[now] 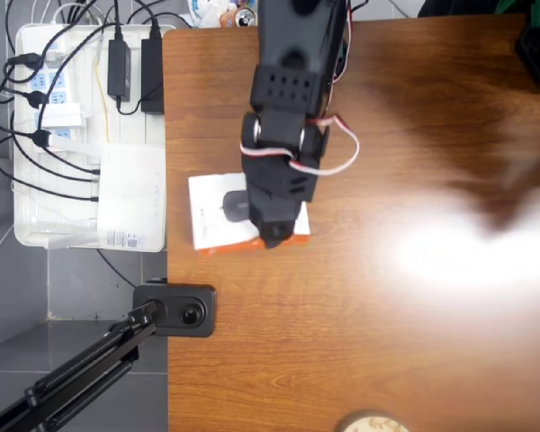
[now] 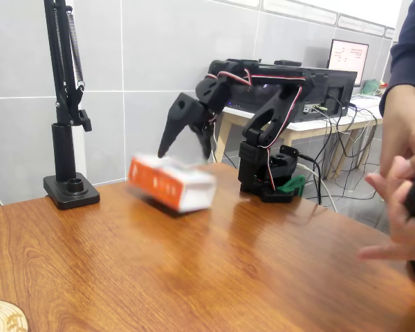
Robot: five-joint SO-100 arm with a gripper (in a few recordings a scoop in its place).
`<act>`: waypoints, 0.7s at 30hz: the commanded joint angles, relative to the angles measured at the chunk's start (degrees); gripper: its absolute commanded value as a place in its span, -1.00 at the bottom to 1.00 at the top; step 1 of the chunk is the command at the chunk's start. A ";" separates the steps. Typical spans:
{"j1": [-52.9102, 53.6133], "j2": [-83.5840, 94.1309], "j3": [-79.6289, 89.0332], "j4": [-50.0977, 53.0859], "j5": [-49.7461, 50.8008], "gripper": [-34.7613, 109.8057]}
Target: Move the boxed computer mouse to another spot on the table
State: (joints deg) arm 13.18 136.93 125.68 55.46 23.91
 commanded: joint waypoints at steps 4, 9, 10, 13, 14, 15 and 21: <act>0.26 7.12 1.32 -3.69 -1.23 0.94; 2.02 14.33 -9.23 -7.73 -8.17 0.40; 2.90 17.93 -8.44 -12.66 -9.40 0.09; 4.57 26.72 -2.99 -28.74 -10.55 -0.44; 5.27 29.27 -2.99 -29.88 -10.72 -0.45; 5.80 31.99 -2.46 -31.64 -10.63 -0.45; 7.38 41.13 12.92 -70.75 -12.74 -0.47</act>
State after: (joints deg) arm 19.69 176.84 135.09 4.31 12.30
